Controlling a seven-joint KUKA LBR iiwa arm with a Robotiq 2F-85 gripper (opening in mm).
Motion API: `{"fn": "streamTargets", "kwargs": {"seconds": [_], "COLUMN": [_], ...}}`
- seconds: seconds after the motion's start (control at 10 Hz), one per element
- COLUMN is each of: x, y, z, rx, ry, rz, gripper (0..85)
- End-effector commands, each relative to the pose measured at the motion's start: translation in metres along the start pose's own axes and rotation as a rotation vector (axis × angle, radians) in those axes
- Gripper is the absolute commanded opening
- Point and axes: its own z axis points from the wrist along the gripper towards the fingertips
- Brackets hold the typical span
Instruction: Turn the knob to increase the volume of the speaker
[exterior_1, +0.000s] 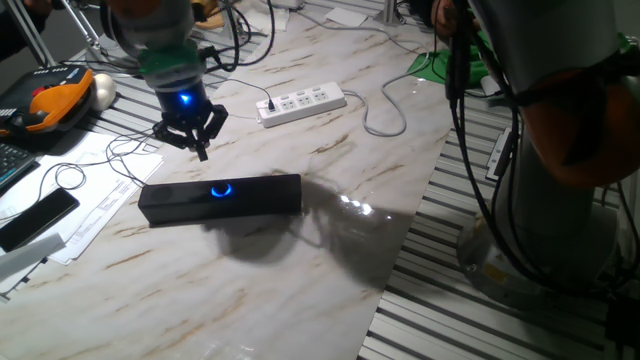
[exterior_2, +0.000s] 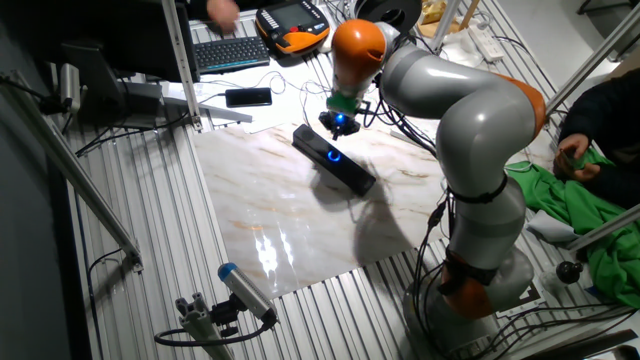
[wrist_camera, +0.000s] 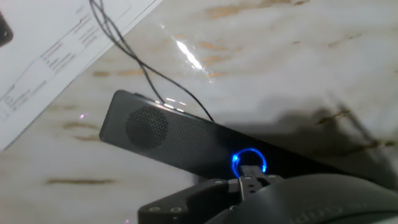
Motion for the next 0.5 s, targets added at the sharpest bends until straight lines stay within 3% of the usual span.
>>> {"fn": "streamTargets", "kwargs": {"seconds": [0.0,0.1,0.2,0.4], "x": [0.001,0.005,0.01,0.021], "y": [0.0,-0.001,-0.002,-0.008], "z": [-0.002,-0.003,-0.004,-0.004], "rx": [0.089,0.088,0.075,0.09], "ry": [-0.004,0.051,0.071,0.037], "rz": [-1.075,-1.073,-1.073,-1.073], "gripper": [0.0,0.0,0.0,0.0]}}
